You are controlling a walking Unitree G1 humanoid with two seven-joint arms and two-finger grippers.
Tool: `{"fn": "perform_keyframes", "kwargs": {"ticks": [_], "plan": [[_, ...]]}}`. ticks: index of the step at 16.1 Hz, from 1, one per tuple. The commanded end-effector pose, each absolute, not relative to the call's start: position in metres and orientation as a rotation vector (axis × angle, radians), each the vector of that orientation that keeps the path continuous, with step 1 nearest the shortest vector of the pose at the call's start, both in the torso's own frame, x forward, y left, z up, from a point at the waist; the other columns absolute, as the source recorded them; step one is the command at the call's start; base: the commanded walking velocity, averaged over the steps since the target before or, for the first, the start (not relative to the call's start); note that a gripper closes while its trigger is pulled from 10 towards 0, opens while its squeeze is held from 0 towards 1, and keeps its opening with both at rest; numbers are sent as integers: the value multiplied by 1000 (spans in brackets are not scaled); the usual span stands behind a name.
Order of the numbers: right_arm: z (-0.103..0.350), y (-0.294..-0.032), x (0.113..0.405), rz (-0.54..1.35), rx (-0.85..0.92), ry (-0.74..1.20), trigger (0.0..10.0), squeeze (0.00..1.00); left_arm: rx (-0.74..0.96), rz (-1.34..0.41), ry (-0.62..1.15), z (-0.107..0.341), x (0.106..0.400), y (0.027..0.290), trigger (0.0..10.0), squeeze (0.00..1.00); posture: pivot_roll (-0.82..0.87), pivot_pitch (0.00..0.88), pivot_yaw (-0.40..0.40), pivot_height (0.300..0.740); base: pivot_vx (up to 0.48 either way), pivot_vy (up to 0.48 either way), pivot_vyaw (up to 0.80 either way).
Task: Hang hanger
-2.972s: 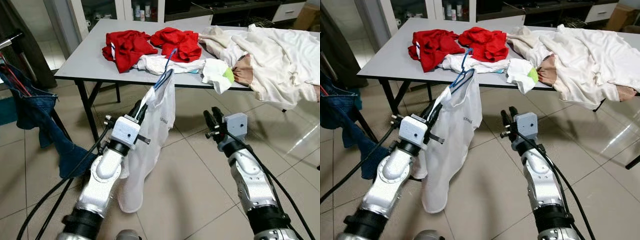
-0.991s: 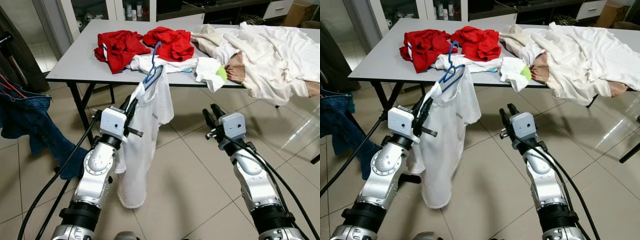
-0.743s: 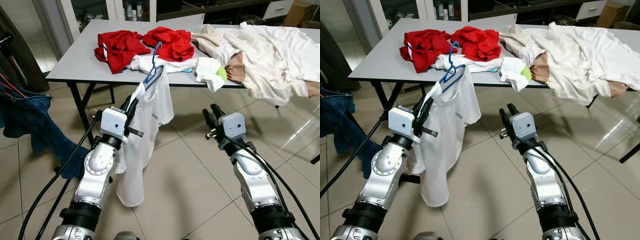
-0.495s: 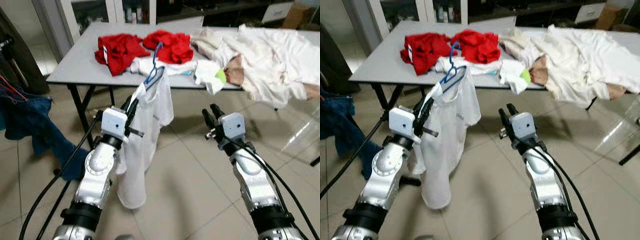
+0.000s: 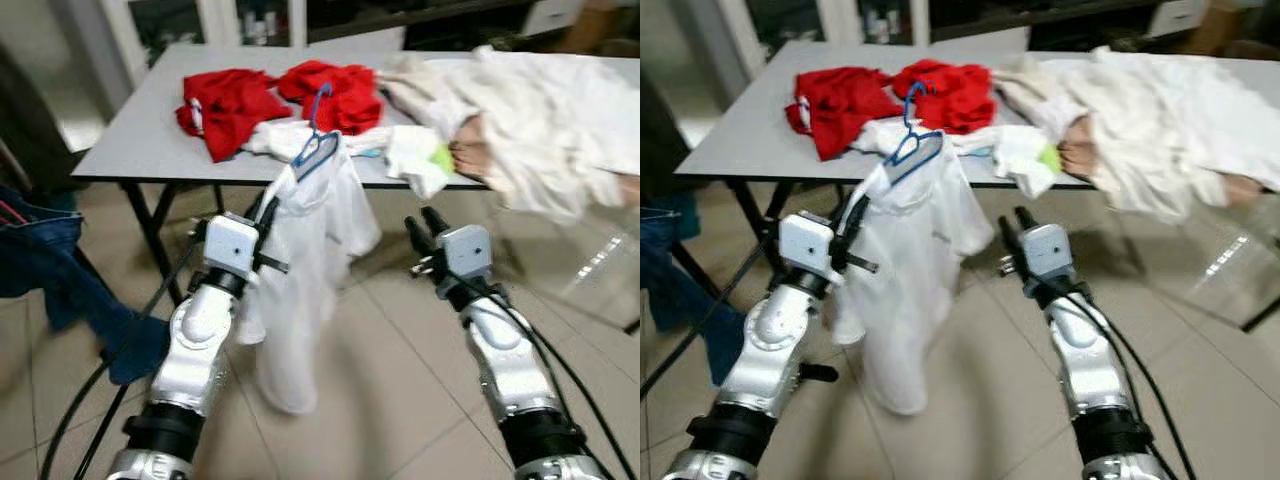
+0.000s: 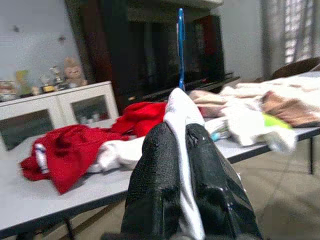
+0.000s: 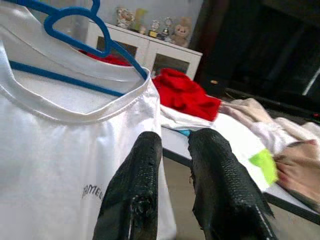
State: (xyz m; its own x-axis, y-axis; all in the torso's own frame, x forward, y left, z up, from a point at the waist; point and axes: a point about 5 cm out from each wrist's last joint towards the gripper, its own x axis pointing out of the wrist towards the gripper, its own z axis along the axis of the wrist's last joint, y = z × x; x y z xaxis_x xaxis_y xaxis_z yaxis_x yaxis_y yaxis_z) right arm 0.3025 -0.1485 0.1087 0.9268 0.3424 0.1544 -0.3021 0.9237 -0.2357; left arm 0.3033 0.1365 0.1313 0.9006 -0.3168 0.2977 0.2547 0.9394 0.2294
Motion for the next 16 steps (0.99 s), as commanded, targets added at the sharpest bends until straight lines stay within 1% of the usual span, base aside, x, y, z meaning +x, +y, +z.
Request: {"fn": "perform_keyframes", "kwargs": {"ticks": [1, 9, 16], "plan": [[115, -153, 305, 316, -216, -218, 10000, 0, 187, -299, -374, 140, 306, 133, 10000, 0, 197, 0, -2, 740, 337, 0, 0], [115, -153, 305, 319, -220, -220, 10000, 0, 193, -302, -375, 141, 306, 133, 10000, 0, 194, 0, 2, 740, 345, 0, 0], [116, -155, 303, 315, -225, -220, 10000, 0, 184, -303, -378, 140, 307, 130, 10000, 0, 182, 0, -3, 740, 480, 0, 0]]}}
